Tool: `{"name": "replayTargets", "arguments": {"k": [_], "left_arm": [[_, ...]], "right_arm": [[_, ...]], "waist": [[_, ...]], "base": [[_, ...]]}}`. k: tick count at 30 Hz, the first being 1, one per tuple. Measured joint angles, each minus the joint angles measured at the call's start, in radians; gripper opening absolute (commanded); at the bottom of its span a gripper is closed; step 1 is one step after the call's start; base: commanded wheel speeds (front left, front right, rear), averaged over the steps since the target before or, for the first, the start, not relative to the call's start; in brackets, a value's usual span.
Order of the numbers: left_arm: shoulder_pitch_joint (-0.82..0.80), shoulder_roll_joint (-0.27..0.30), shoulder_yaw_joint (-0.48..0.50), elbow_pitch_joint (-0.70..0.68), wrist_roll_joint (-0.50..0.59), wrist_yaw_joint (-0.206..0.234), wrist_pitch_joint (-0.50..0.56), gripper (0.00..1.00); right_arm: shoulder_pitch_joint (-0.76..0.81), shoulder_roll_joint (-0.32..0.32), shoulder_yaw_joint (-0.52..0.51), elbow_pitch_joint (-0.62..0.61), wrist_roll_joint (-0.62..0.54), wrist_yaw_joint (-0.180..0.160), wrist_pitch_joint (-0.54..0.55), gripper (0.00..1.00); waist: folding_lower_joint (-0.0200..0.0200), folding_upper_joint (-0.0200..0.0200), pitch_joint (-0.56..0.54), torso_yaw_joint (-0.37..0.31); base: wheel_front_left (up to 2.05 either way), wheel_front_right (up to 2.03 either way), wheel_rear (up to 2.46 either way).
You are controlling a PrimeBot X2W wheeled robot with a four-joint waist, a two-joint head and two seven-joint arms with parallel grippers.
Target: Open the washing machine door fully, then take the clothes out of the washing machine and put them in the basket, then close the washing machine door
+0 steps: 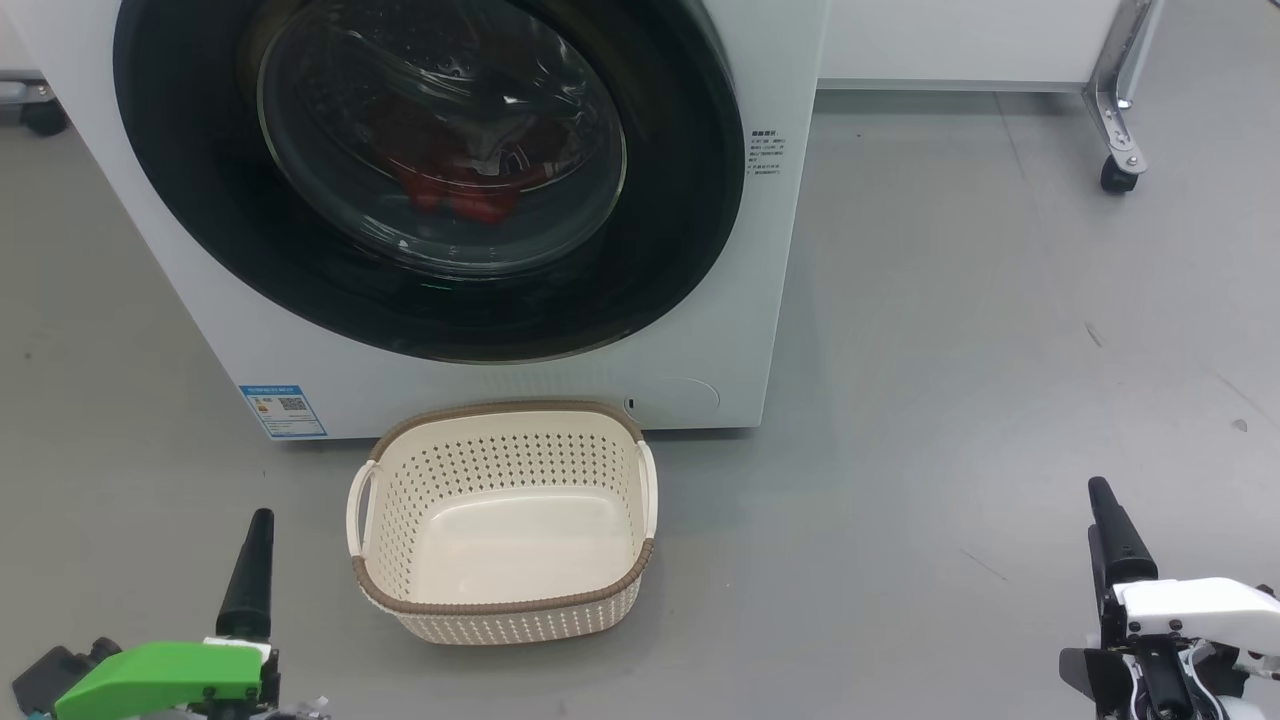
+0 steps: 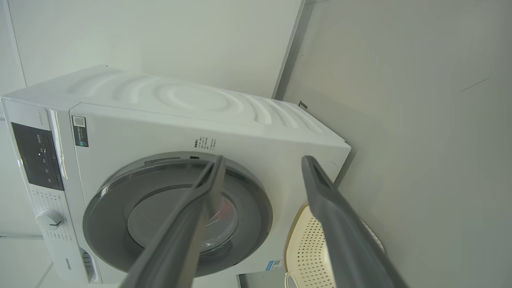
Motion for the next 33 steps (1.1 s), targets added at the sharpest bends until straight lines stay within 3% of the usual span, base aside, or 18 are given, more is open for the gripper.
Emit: {"name": "replayTargets", "arguments": {"k": [7,17,25,33], "left_arm": [[-0.001,0.024,-0.026,-0.014,0.08,0.0,-0.026,1.0],[-0.024,0.073,-0.091,-0.046,0.317,0.002,-0.064,1.0],[-0.034,0.113,-0.16,-0.063,0.507,0.037,-0.089,1.0],[-0.033,0.121,-0.212,-0.047,0.625,0.08,-0.114,1.0]], "right_arm": [[-0.005,-0.033,0.041,-0.017,-0.095,0.0,-0.025,1.0],[-0.016,-0.083,0.12,-0.032,-0.286,0.0,-0.062,1.0],[-0.031,-0.12,0.186,-0.037,-0.447,-0.021,-0.094,1.0],[-0.033,-0.133,0.236,-0.036,-0.574,-0.055,-0.122,1.0]], "waist": [[0.0,0.0,0.001,0.0],[0.0,0.0,0.0,-0.002],[0.0,0.0,-0.002,-0.002],[0.0,0.0,-0.006,-0.002]], "base": [[0.0,0.0,0.0],[0.0,0.0,0.0],[0.0,0.0,0.0],[0.0,0.0,0.0]]}}
